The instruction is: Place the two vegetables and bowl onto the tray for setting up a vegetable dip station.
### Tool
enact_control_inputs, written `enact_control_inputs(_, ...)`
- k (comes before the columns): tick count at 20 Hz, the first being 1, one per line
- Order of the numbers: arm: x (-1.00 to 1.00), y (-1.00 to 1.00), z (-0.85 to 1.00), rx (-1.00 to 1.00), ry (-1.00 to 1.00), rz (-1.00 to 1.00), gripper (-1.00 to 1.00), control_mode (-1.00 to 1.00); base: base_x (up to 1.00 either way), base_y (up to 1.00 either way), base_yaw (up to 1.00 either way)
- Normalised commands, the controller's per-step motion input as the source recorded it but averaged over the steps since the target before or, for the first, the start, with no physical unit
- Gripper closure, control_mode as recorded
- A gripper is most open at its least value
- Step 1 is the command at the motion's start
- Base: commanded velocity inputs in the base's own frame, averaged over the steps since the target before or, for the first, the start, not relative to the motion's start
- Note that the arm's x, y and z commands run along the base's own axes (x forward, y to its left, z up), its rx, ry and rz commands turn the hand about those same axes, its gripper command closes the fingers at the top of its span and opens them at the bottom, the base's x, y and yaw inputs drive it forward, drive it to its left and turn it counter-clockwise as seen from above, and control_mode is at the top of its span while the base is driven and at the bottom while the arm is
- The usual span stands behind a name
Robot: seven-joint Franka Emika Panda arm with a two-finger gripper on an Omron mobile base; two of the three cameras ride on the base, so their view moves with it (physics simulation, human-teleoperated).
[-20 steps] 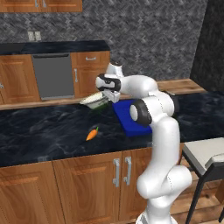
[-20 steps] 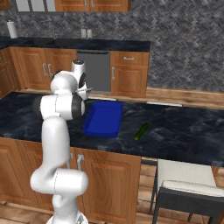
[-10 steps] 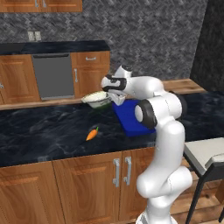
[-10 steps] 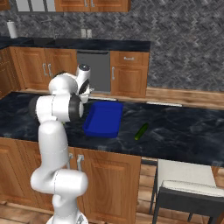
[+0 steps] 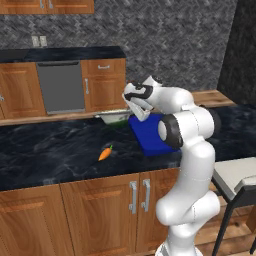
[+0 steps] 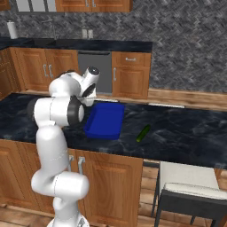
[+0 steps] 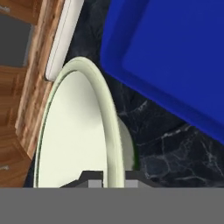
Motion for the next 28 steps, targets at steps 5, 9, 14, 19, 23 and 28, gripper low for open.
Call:
enact_control_inputs(5, -0.12, -0.24, 0.12, 0.00, -0.08, 0.09, 1.00, -1.00, 0.00, 0.00, 0.00)
enact_control_inputs(9, -0.09, -0.27, 0.12, 0.00, -0.06, 0.11, 1.00, -1.00, 0.00, 0.00, 0.00)
enact_control_inputs(14, -0.08, -0.28, 0.09, 0.00, -0.03, 0.11, 1.00, -1.00, 0.00, 0.00, 0.00)
enact_control_inputs(19, -0.06, -0.31, 0.02, 0.00, 0.00, 0.12, 1.00, -1.00, 0.00, 0.00, 0.00)
enact_control_inputs(23, -0.06, -0.27, 0.00, 0.00, -0.01, 0.12, 1.00, -1.00, 0.00, 0.00, 0.00)
enact_control_inputs(28, -0.02, -0.27, 0.00, 0.00, -0.04, 0.08, 1.00, -1.00, 0.00, 0.00, 0.00)
